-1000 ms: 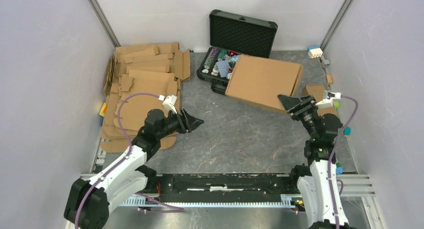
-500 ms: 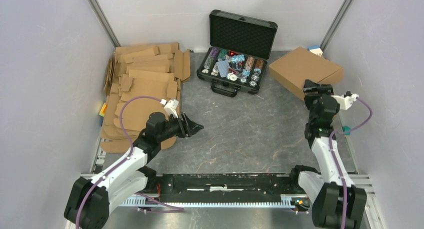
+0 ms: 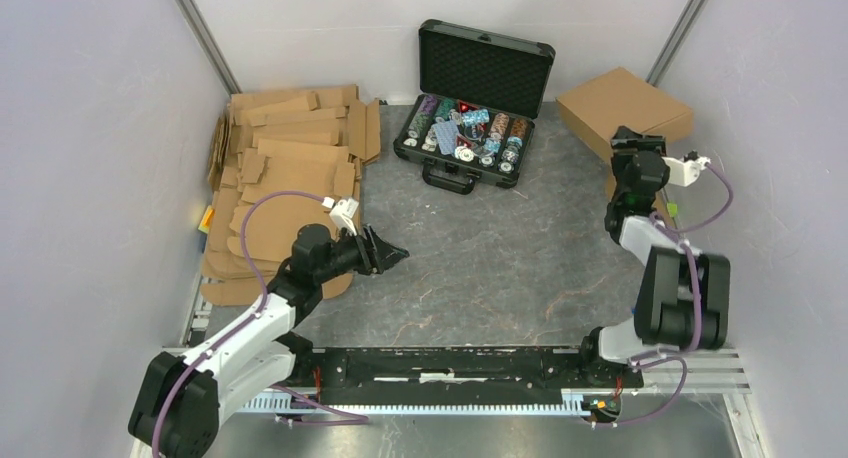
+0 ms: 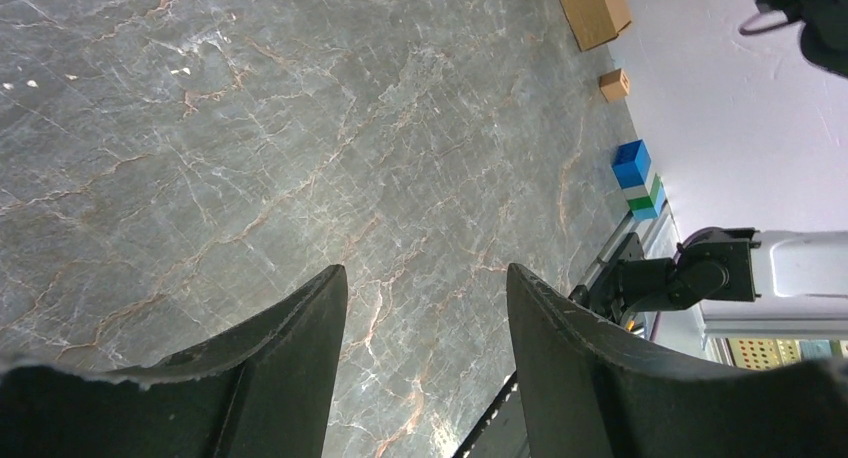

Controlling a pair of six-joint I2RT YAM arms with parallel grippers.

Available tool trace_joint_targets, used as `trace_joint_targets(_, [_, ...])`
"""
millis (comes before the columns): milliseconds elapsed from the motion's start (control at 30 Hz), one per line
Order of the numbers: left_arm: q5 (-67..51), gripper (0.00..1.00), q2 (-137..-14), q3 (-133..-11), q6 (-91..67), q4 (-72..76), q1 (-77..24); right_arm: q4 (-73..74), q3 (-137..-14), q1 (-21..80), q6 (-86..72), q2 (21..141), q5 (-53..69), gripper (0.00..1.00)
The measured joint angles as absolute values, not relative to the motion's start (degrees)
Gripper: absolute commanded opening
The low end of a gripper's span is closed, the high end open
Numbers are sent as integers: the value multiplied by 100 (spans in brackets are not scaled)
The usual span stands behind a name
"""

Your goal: Fold the paper box

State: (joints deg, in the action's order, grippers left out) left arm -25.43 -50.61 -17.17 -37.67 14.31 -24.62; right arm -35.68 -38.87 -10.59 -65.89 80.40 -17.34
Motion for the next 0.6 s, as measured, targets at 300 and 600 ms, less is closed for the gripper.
trace_joint_targets(300, [-2606, 67, -5116, -1715, -3765, 1509, -2462, -3597, -5094, -1048, -6914, 9651, -1444, 98])
trace_joint_targets(600, [-2604, 68, -5140, -1715, -3765, 1507, -2462, -1518, -4768, -1240, -6539, 8038, -2158, 98])
